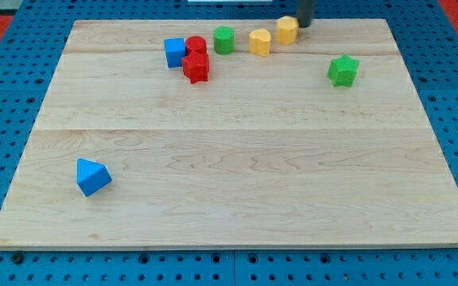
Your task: Place the arm close to the green star
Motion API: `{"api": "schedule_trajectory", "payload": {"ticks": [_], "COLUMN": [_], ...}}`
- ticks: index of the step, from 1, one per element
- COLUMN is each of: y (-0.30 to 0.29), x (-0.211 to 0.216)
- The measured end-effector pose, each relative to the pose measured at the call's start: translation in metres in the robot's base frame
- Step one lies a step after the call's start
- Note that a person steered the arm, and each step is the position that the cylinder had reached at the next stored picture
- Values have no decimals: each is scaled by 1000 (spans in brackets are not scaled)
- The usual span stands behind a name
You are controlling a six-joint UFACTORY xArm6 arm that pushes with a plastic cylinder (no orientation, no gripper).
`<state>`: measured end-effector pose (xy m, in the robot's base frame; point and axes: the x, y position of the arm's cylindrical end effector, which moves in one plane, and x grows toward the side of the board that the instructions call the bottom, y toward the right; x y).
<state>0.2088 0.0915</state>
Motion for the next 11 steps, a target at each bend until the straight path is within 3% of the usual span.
{"api": "schedule_trajectory", "payload": {"ticks": [1, 2, 3, 4, 5, 11], "y": [-77, -59, 37, 143, 167, 179], "x": [33, 32, 4, 16, 70, 86]}}
